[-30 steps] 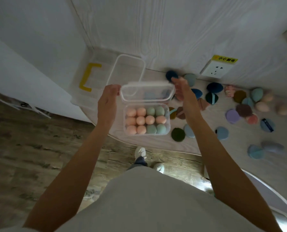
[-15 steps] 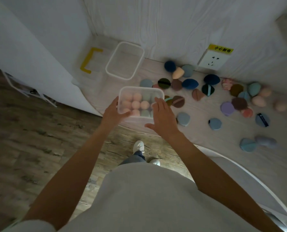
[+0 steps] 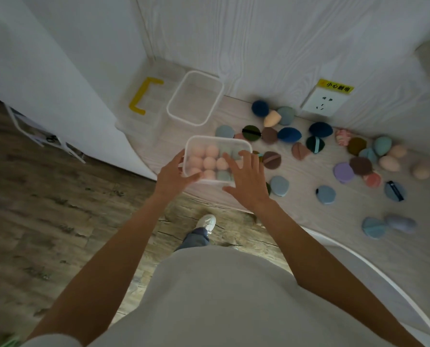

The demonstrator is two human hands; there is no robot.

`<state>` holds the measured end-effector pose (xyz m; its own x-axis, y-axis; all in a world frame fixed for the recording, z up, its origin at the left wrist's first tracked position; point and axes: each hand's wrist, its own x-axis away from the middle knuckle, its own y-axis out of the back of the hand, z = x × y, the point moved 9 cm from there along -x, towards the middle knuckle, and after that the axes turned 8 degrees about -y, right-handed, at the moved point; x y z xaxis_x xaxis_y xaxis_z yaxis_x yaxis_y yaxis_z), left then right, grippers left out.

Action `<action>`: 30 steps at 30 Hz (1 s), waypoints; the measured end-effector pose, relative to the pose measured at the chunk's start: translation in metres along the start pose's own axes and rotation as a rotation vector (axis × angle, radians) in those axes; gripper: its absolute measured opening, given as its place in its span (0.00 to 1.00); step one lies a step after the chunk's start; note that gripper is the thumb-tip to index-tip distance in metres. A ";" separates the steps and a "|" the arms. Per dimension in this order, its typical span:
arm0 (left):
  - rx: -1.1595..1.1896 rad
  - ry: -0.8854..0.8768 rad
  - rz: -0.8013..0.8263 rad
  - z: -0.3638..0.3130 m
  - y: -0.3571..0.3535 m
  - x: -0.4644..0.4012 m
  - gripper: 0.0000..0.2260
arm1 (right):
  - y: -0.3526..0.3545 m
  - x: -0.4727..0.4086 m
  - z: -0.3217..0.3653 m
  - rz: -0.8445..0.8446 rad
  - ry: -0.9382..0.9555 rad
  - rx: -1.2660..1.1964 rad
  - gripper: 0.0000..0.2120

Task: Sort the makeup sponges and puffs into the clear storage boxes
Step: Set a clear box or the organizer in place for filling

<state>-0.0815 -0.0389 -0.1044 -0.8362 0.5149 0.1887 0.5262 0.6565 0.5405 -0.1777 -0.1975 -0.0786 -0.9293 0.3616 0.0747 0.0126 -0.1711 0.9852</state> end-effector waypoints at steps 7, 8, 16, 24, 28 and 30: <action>0.057 -0.015 0.081 -0.002 -0.002 -0.002 0.32 | -0.015 0.006 -0.062 0.130 -0.529 -0.876 0.33; 0.032 -0.014 0.097 -0.002 -0.001 -0.004 0.30 | -0.023 0.008 -0.064 0.205 -0.618 -0.968 0.28; -0.337 -0.267 -0.174 -0.039 0.046 -0.072 0.19 | -0.031 0.020 -0.072 0.264 -0.853 -1.257 0.09; -0.704 -0.618 0.092 -0.052 0.005 -0.124 0.27 | 0.014 0.024 -0.112 0.025 -0.895 -1.097 0.09; -0.654 -0.714 0.008 -0.059 0.008 -0.088 0.18 | 0.026 0.007 -0.116 -0.113 -0.955 -1.321 0.08; -0.594 -0.745 -0.056 -0.063 0.017 -0.063 0.15 | 0.027 -0.009 -0.116 -0.140 -0.963 -1.366 0.09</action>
<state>-0.0293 -0.0952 -0.0557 -0.4364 0.8446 -0.3101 0.1523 0.4090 0.8997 -0.2118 -0.3114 -0.0703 -0.3394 0.7446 0.5748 -0.8338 -0.5210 0.1826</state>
